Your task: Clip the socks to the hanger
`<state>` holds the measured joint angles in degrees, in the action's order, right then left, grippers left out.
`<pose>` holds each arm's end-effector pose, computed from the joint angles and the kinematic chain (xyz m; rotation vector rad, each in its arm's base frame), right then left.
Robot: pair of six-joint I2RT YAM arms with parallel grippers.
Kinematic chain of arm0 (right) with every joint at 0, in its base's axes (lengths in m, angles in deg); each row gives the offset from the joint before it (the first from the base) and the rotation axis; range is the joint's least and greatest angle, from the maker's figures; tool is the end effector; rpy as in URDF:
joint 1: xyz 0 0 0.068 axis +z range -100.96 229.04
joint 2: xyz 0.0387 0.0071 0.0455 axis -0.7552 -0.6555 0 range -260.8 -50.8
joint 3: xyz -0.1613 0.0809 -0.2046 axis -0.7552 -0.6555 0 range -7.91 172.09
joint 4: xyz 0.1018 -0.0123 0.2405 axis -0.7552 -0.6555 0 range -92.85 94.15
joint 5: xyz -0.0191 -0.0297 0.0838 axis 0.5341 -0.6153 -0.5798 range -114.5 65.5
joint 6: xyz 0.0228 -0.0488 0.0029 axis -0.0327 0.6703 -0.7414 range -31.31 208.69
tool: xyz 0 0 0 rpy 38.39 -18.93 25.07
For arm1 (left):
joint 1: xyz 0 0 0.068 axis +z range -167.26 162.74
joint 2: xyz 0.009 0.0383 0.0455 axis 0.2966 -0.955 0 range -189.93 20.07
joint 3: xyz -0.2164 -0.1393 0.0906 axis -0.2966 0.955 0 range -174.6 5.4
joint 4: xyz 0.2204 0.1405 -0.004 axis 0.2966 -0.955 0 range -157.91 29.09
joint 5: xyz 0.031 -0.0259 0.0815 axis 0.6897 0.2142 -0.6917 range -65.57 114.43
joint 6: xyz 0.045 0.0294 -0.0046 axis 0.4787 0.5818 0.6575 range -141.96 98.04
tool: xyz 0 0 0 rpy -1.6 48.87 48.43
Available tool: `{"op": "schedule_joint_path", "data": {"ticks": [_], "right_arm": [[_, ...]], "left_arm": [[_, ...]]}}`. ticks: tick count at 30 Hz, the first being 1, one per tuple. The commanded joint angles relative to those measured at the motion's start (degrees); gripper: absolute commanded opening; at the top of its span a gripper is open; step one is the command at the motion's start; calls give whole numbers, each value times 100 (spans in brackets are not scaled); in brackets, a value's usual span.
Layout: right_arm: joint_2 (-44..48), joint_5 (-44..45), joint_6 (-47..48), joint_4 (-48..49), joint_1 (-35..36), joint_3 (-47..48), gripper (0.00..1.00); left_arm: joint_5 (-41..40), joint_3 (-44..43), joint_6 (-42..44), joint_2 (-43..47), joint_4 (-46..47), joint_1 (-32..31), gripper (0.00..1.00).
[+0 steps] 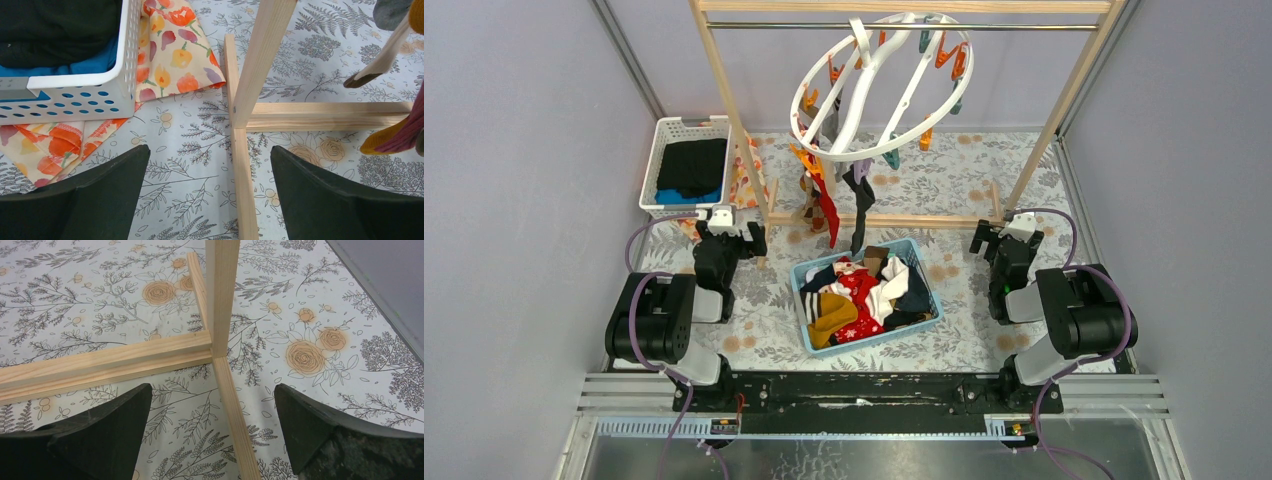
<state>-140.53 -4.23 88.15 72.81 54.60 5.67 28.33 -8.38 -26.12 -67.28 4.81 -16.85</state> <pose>0.2421 0.0112 0.1400 0.1894 1.6878 -0.2212 0.2431 -0.0008 0.1443 -0.0174 1.7086 -0.1068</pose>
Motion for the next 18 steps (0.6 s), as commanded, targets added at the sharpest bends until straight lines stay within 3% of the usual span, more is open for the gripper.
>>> {"op": "schedule_joint_path", "data": {"ticks": [1, 2, 4, 6, 7, 9, 12, 15, 18], "right_arm": [[144, 233, -82, 232, -33, 49, 100], [358, 568, -158, -273, -28, 170, 100], [982, 1030, -548, -3132, -20, 1583, 100], [1031, 708, -842, -4927, -19, 2732, 100], [1108, 326, -1077, -5343, -12, 3021, 100], [1624, -662, -1465, -5194, -25, 2926, 100], [2522, -2747, -1818, -3642, -24, 2201, 100], [2883, -4471, -2027, -3005, -12, 2169, 99], [3175, -5304, -2493, -2250, -3, 1995, 89]], "left_arm": [[-85, -108, 124, 15, 123, -14, 99], [86, -104, 127, 44, 145, -14, 99], [409, -238, 60, 445, -364, 107, 99], [606, -737, 137, 981, -1654, 171, 99], [708, -1112, 230, 1216, -2512, 177, 99], [908, -1907, 275, 1577, -4159, 178, 99], [1626, -2964, 369, 1944, -6219, 229, 99], [2224, -3807, 372, 2261, -7692, 251, 99], [2693, -4448, 364, 2476, -8618, 284, 99]]}}
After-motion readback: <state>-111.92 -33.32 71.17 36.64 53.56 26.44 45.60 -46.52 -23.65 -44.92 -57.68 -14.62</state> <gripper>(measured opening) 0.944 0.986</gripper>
